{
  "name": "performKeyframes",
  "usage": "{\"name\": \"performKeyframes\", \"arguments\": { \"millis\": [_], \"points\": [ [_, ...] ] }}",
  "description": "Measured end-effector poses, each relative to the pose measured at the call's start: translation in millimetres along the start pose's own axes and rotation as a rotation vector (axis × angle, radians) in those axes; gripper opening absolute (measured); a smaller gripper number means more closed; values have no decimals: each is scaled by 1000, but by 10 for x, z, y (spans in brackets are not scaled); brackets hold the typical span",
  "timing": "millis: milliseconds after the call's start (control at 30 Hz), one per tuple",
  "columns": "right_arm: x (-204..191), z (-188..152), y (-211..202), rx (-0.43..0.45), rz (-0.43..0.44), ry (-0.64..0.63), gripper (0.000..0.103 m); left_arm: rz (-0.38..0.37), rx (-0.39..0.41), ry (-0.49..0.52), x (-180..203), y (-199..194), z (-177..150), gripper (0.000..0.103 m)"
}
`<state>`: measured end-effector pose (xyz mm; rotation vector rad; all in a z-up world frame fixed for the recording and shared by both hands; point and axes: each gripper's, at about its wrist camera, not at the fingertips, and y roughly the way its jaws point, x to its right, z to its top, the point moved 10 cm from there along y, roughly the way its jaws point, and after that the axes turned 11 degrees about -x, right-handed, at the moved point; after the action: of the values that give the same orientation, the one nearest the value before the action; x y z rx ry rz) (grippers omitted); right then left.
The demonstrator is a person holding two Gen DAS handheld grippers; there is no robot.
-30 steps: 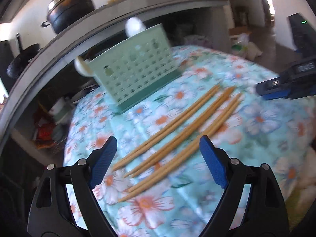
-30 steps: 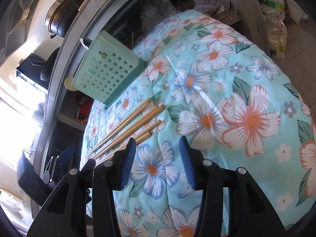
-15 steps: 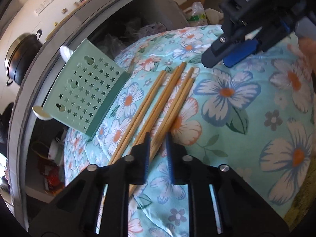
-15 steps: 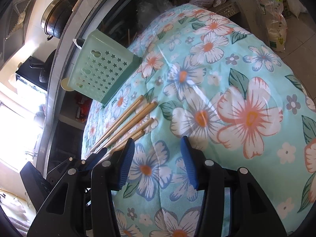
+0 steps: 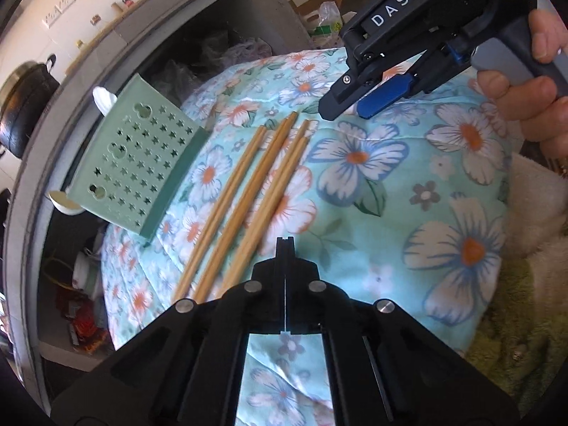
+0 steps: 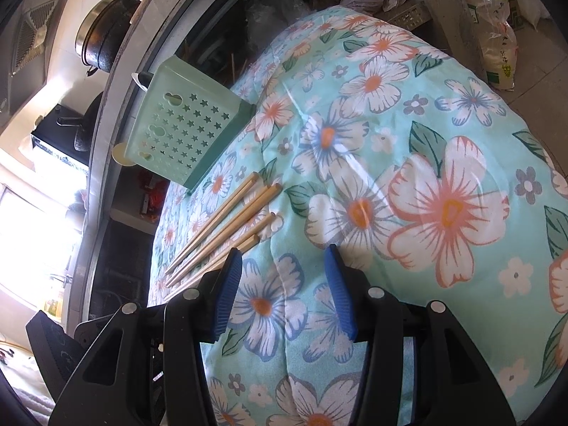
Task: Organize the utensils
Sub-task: 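Move the left gripper over the chopsticks lying on the quilt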
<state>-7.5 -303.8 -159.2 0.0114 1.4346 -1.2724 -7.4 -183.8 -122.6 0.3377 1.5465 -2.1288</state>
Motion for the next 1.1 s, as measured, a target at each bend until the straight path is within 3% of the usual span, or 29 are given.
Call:
{"name": "performKeyframes", "arguments": {
  "millis": [133, 200, 267, 433, 567, 733, 900, 1100],
  "points": [
    [3, -2, 2, -1, 1, -1, 48, 44, 9, -9, -48, 39, 20, 4],
    [6, -6, -3, -2, 6, 1, 48, 75, 18, -9, -97, 98, 70, 19],
    [8, -7, -8, -2, 12, 4, 48, 100, 17, 4, -135, 179, 116, 25],
    [9, -7, -8, -3, 17, 6, 48, 165, 15, 82, -139, 337, 193, 25],
    [20, -7, -10, -5, 26, 9, 48, 200, 19, 149, -81, 374, 225, 9],
    [26, -14, -15, -7, 35, 8, 48, 242, 32, 227, 18, 254, 209, 8],
    [34, -16, -15, -7, 38, 8, 48, 184, 3, 233, 121, 134, 126, 10],
    [35, -14, -9, -7, 41, 13, 49, 82, -26, 126, 45, 147, 128, 13]
  ]
}}
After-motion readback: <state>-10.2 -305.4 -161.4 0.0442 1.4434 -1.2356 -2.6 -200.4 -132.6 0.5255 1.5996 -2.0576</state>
